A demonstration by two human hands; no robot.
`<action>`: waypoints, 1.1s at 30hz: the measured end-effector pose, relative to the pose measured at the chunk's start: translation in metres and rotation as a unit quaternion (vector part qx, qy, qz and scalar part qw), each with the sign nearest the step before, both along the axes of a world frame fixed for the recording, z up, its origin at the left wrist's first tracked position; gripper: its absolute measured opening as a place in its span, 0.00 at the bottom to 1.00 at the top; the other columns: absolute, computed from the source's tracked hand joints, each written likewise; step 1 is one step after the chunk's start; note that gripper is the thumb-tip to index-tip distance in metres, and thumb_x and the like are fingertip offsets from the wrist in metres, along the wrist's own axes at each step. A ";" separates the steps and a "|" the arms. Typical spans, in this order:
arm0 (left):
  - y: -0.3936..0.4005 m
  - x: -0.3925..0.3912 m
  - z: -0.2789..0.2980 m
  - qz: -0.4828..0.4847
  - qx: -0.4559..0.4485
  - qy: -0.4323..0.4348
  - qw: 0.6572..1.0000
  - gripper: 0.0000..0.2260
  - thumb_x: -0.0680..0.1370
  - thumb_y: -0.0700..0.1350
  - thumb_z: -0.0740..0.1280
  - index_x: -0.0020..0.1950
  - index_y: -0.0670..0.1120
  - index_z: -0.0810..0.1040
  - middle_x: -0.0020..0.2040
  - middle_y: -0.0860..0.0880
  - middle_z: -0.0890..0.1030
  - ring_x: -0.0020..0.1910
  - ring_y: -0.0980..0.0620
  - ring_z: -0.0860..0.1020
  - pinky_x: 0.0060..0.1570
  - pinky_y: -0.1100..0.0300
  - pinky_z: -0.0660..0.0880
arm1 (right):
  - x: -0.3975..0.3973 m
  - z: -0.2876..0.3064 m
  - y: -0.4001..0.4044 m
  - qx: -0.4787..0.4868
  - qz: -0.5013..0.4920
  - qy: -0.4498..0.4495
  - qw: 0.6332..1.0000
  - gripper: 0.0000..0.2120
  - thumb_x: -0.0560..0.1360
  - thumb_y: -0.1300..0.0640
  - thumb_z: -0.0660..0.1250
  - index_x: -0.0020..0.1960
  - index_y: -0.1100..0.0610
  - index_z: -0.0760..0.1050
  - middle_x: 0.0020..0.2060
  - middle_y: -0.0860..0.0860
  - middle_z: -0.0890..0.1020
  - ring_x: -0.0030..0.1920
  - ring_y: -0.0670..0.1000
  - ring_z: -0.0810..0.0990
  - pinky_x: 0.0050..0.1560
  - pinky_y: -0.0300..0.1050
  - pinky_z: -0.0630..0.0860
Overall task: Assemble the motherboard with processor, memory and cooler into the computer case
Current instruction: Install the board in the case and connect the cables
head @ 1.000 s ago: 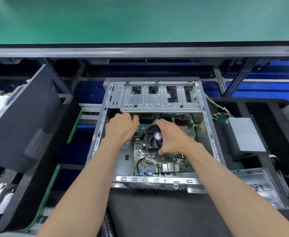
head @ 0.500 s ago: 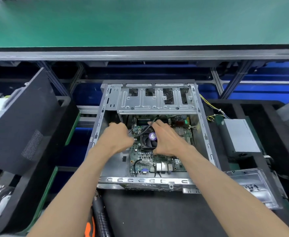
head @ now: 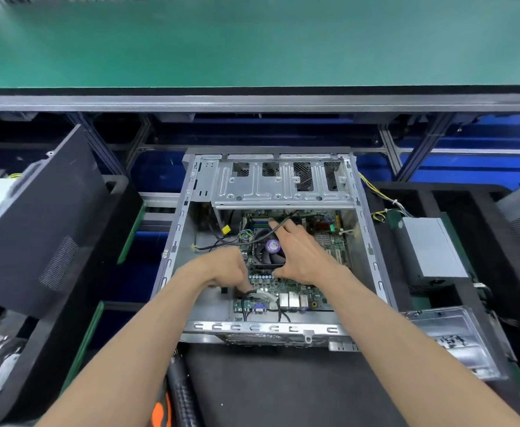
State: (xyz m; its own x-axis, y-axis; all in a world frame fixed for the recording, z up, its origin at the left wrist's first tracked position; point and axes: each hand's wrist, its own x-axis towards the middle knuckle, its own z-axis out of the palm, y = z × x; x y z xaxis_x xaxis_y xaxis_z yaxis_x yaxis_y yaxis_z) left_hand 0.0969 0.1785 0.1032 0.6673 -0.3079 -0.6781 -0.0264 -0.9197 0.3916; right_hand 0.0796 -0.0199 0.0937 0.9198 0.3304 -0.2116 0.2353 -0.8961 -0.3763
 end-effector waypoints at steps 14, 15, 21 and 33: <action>-0.020 0.003 0.003 -0.079 0.051 0.084 0.992 0.23 0.76 0.67 0.65 0.32 0.52 0.83 0.24 0.46 0.74 0.24 0.58 0.60 0.28 0.61 0.69 | -0.025 0.043 -0.004 -0.065 -0.030 0.010 0.997 0.06 0.72 0.54 0.71 0.40 0.55 0.78 0.36 0.52 0.75 0.42 0.58 0.80 0.42 0.50 0.78; -0.020 0.005 0.002 -0.088 0.053 0.075 0.992 0.21 0.74 0.68 0.67 0.33 0.53 0.83 0.31 0.43 0.77 0.25 0.54 0.72 0.32 0.59 0.72 | -0.027 0.043 -0.003 -0.033 -0.022 0.062 0.997 0.07 0.71 0.56 0.72 0.34 0.54 0.78 0.33 0.53 0.78 0.40 0.58 0.81 0.43 0.50 0.81; -0.022 0.004 -0.001 -0.097 0.052 0.074 0.991 0.23 0.70 0.66 0.73 0.47 0.47 0.81 0.38 0.47 0.80 0.30 0.51 0.67 0.29 0.61 0.64 | -0.041 0.035 0.000 -0.041 0.020 0.273 0.961 0.06 0.74 0.61 0.74 0.44 0.64 0.86 0.37 0.56 0.86 0.30 0.50 0.77 0.34 0.43 0.77; -0.020 -0.002 -0.008 -0.073 0.029 0.128 0.989 0.10 0.71 0.49 0.77 0.39 0.46 0.79 0.28 0.49 0.65 0.24 0.51 0.59 0.27 0.61 0.56 | -0.050 0.027 0.011 -0.162 0.112 0.322 0.926 0.17 0.83 0.64 0.59 0.70 0.63 0.75 0.67 0.55 0.80 0.55 0.59 0.82 0.58 0.53 0.79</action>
State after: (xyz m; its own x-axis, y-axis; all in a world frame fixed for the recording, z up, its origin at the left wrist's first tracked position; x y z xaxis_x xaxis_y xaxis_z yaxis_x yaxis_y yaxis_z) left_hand 0.0949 0.1580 0.0953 0.4237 -0.3436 -0.8381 -0.0675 -0.9347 0.3491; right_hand 0.0300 -0.0087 0.1207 0.4839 0.3209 -0.8142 0.2496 -0.9423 -0.2230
